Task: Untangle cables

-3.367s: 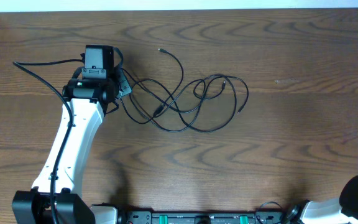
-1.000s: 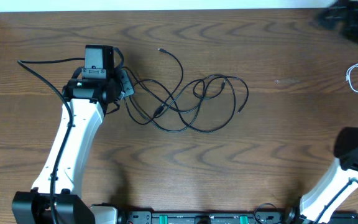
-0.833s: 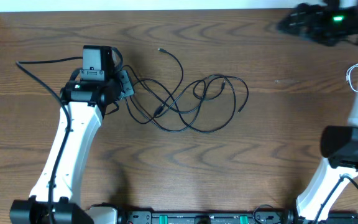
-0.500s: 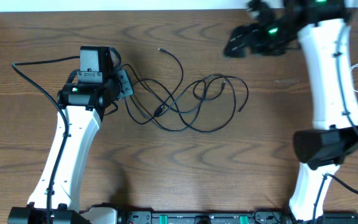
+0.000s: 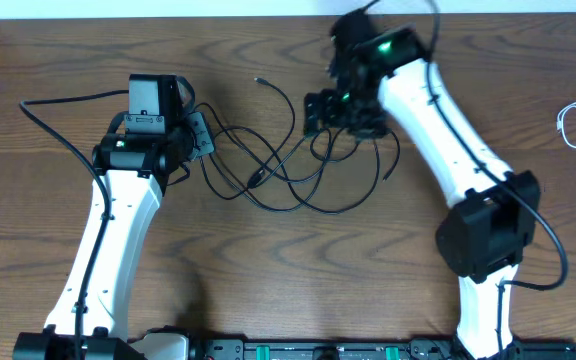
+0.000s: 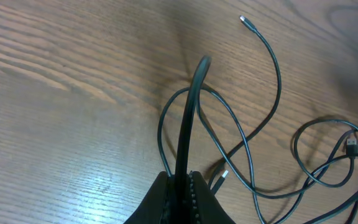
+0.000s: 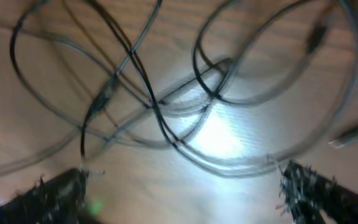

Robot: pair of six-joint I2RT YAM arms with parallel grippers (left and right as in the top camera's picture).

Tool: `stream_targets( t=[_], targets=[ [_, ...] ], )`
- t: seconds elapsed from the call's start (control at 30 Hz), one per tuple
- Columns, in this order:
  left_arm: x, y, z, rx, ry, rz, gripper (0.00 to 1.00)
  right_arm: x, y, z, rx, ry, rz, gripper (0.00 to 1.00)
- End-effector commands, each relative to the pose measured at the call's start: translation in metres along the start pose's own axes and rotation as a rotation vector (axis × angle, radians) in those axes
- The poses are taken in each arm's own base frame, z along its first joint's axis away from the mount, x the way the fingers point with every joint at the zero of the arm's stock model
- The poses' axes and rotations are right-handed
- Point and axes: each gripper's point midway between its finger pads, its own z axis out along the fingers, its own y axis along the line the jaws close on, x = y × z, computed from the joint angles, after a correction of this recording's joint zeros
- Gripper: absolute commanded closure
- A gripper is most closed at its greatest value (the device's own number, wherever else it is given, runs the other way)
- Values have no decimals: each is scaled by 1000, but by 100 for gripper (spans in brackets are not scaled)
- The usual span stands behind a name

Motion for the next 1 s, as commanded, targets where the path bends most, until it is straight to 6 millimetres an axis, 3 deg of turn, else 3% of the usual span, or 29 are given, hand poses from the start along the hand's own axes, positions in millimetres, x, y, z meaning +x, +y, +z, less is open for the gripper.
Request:
stream_targets(
  t=[0.0, 0.13, 0.23, 0.3, 0.37, 0.47, 0.53, 0.6, 0.7, 0.83, 0.97],
  targets=[
    [-8, 0, -6, -3, -29, 5, 92, 9, 8, 30, 22, 10, 149, 2],
    [-8, 1, -6, -3, -28, 5, 92, 6, 14, 61, -9, -25, 187, 12],
    [-7, 1, -5, -4, -26, 5, 92, 5, 13, 76, -25, -41, 207, 24],
    [-7, 1, -5, -4, -25, 5, 92, 5, 11, 81, -26, -43, 209, 42],
    [-7, 1, -5, -5, -25, 5, 92, 6, 10, 82, -22, -40, 180, 68],
    [-7, 2, -5, -12, -28, 5, 92, 5, 11, 80, -23, -45, 101, 97],
    [-7, 3, -5, -16, -29, 5, 92, 0, 10, 71, -28, -58, 63, 99],
    [-8, 4, -5, -19, -30, 5, 92, -9, 11, 53, -40, -91, 19, 99],
    [-8, 5, -5, -29, -33, 5, 92, -28, 16, 7, -70, -175, -50, 99],
    [-9, 13, -5, -71, -41, 5, 92, -53, 22, -85, -115, -346, -125, 99],
    [-8, 23, -6, -129, -44, 5, 92, -64, 16, -184, -157, -550, -134, 99]
  ],
)
